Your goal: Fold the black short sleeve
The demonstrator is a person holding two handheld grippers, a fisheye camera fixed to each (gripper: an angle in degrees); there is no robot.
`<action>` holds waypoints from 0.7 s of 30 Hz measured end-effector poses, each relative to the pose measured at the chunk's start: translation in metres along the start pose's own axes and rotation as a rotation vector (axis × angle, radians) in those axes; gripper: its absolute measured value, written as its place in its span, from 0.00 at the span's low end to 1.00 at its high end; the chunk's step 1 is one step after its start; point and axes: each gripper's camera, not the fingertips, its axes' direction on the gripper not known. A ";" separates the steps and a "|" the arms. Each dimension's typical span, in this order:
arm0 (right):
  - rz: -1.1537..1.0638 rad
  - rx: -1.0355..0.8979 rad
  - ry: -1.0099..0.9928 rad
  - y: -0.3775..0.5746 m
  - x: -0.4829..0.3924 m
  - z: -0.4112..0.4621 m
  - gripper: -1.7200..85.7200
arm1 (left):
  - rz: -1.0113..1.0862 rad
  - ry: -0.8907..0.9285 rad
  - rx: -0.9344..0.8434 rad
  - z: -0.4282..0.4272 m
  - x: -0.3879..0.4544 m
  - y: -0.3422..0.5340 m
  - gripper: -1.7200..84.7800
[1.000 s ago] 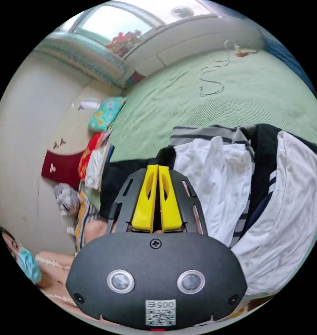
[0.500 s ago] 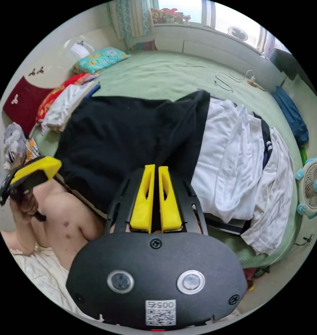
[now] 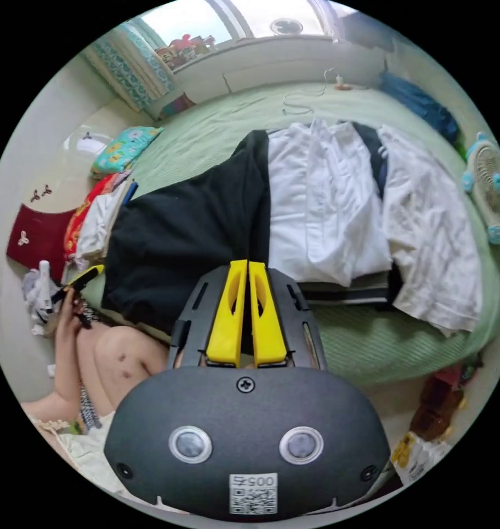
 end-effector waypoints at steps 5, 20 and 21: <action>-0.208 0.169 0.084 0.049 -0.100 -0.009 0.01 | 0.108 0.051 0.047 0.004 0.015 0.006 0.01; -0.263 0.062 0.038 0.142 -0.162 0.075 0.01 | 0.200 -0.051 -0.067 0.051 0.033 0.038 0.02; -0.284 0.066 0.023 0.147 -0.161 0.077 0.01 | 0.197 -0.038 -0.070 0.050 0.032 0.039 0.02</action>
